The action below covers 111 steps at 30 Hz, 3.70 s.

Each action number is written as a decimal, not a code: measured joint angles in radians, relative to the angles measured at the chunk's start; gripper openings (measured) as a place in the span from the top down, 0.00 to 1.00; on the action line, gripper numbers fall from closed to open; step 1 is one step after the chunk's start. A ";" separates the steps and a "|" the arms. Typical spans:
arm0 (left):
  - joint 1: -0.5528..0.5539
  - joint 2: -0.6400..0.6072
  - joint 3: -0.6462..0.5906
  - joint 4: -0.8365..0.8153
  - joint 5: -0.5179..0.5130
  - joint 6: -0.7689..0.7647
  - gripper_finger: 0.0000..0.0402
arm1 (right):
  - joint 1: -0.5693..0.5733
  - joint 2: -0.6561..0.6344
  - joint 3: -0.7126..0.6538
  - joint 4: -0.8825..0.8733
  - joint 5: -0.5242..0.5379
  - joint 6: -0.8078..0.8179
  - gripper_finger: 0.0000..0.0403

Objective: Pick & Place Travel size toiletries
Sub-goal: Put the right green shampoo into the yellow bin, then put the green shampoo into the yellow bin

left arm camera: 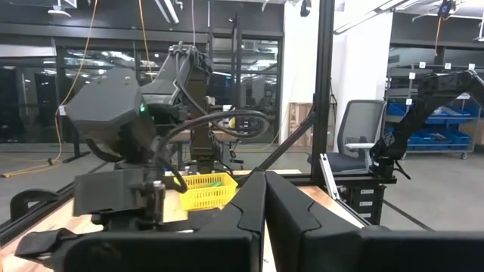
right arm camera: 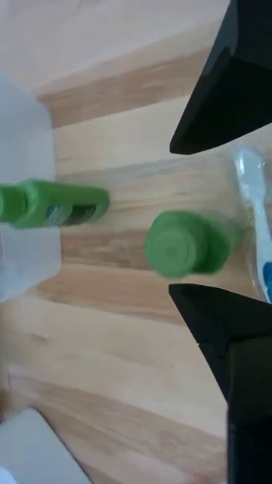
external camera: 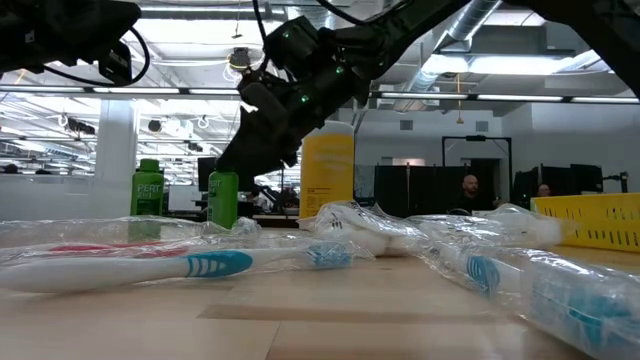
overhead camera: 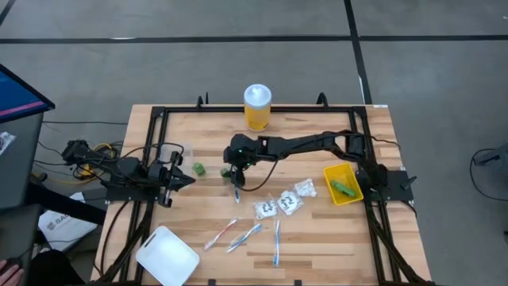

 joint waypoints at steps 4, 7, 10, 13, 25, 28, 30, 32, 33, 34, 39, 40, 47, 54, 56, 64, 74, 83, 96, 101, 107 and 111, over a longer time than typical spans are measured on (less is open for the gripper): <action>0.000 0.000 0.000 0.000 0.000 0.000 1.00 | 0.004 0.000 0.000 0.014 0.000 -0.007 0.29; 0.000 0.000 0.000 0.000 0.000 0.000 1.00 | 0.003 -0.001 0.000 0.021 0.001 -0.007 0.29; 0.000 0.000 0.000 0.000 0.000 0.000 1.00 | 0.002 -0.001 0.000 0.011 0.003 -0.003 0.30; 0.000 0.000 0.000 0.000 0.000 0.000 1.00 | 0.003 -0.001 0.000 0.016 0.003 -0.003 0.34; 0.000 0.000 0.000 0.000 0.000 0.000 1.00 | 0.008 -0.001 0.000 0.017 0.000 -0.025 0.66; 0.000 0.000 0.000 -0.001 0.000 0.000 1.00 | 0.008 -0.002 0.000 0.019 -0.001 -0.026 0.76; 0.000 0.000 0.000 -0.001 0.000 0.000 1.00 | 0.007 -0.002 0.000 0.020 -0.001 -0.026 0.81; 0.000 0.000 0.000 -0.001 0.000 0.000 1.00 | 0.007 -0.002 0.000 0.021 -0.001 -0.026 0.80; 0.000 0.000 0.000 -0.001 0.000 0.000 1.00 | 0.007 -0.002 0.005 0.015 -0.001 -0.026 0.80; 0.000 0.000 0.000 -0.001 0.000 0.000 1.00 | 0.007 -0.002 0.011 0.009 -0.001 -0.026 0.80; 0.000 0.000 0.000 -0.001 0.000 0.000 1.00 | 0.002 -0.061 0.042 -0.015 0.000 -0.029 0.80; 0.000 0.000 0.000 -0.001 0.000 0.000 1.00 | -0.002 -0.093 0.046 -0.038 -0.001 -0.034 0.80; 0.000 0.002 0.000 -0.002 0.001 0.000 1.00 | -0.065 -0.367 0.047 -0.454 0.004 -0.070 0.80; 0.000 0.002 0.000 -0.001 0.000 0.000 1.00 | -0.080 -0.582 0.046 -0.996 0.173 0.040 0.80; 0.000 0.002 0.000 -0.001 0.000 0.000 1.00 | -0.068 -0.621 0.045 -1.115 0.230 0.108 0.80; 0.000 0.002 0.000 0.000 0.000 0.000 1.00 | 0.033 -0.727 -0.038 -1.399 0.377 0.338 0.80; 0.000 0.002 0.000 0.000 0.000 0.001 1.00 | 0.098 -0.900 -0.498 -1.311 0.280 0.474 0.80; 0.000 0.002 0.000 0.000 0.000 0.001 1.00 | 0.080 -0.921 -0.685 -1.232 0.229 0.468 0.80; 0.000 0.002 0.000 0.000 0.000 0.001 1.00 | 0.036 -0.873 -0.769 -1.108 0.199 0.408 0.80; 0.000 0.002 0.000 0.000 0.000 0.000 1.00 | 0.024 -0.812 -0.772 -1.106 0.169 0.356 0.80; 0.000 0.002 0.000 0.000 0.000 0.000 1.00 | 0.024 -0.755 -0.772 -1.105 0.166 0.315 0.64; 0.000 0.002 0.000 0.001 -0.009 0.000 1.00 | 0.024 -0.755 -0.759 -1.109 0.159 0.299 0.56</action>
